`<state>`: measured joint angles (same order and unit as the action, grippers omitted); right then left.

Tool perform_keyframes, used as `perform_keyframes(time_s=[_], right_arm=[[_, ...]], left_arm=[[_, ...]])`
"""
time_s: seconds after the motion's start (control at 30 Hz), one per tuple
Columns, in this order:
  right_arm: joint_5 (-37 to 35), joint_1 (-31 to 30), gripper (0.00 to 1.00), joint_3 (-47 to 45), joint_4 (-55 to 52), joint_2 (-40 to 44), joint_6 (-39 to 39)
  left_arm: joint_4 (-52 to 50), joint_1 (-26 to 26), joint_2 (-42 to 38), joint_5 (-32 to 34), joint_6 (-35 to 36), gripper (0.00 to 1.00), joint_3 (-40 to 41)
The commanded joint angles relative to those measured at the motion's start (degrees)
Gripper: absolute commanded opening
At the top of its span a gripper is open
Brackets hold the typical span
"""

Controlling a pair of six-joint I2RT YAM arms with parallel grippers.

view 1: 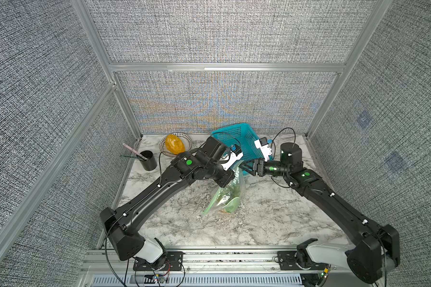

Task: Open the zip-top bag and take out the pineapple
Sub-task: Unzip the zipper on the zipper food storage bag.

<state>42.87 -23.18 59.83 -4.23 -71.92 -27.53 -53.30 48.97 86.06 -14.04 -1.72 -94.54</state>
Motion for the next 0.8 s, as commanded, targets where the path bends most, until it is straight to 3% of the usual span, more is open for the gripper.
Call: perform_keyframes(time_s=[0.0, 0.27, 0.57, 0.77], right_arm=[[2.7, 0.02, 0.68, 1.1, 0.77, 0.43, 1.67], [5.99, -0.02, 0.68, 1.06, -2.24, 3.13, 3.61], [6.52, 0.12, 0.68, 0.63, -1.09, 5.73, 2.4], [7.77, 0.64, 0.68, 1.16, -0.01, 6.0, 0.8]], left_arm=[[1.08, -0.1, 0.31, -4.85, 0.29, 0.02, -1.05], [-3.25, -0.1, 2.77, -14.02, 2.27, 0.0, -5.5], [-7.66, -0.1, 2.64, -19.45, 6.17, 0.0, -6.53], [-11.2, -0.67, 2.37, -12.58, 10.34, 0.0, -7.88]])
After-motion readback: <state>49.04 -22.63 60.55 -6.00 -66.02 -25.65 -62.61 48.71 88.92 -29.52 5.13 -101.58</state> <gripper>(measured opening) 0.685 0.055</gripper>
